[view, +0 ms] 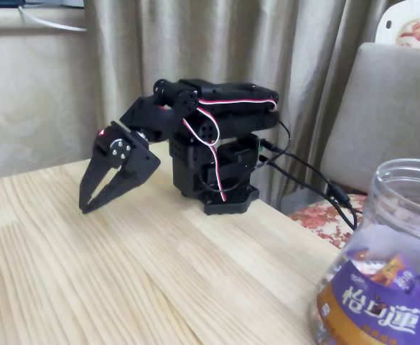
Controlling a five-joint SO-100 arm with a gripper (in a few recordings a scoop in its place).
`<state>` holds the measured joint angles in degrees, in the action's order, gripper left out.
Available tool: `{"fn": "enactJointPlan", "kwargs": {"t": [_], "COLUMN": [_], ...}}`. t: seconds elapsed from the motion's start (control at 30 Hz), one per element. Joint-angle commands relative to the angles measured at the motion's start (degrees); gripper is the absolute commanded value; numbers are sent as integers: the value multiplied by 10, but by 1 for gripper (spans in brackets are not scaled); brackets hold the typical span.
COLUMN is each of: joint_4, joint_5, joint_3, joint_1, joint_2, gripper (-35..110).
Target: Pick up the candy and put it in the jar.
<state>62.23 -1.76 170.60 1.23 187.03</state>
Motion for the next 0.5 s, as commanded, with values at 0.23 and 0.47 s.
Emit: {"fn": "enactJointPlan", "kwargs": {"t": [0.23,0.47], "joint_4": [22,36], "joint_5": [-45,-3], "joint_3": [-2,-6], "joint_1": [-33,22], "joint_2": [11,11], "gripper": [0,0]}}
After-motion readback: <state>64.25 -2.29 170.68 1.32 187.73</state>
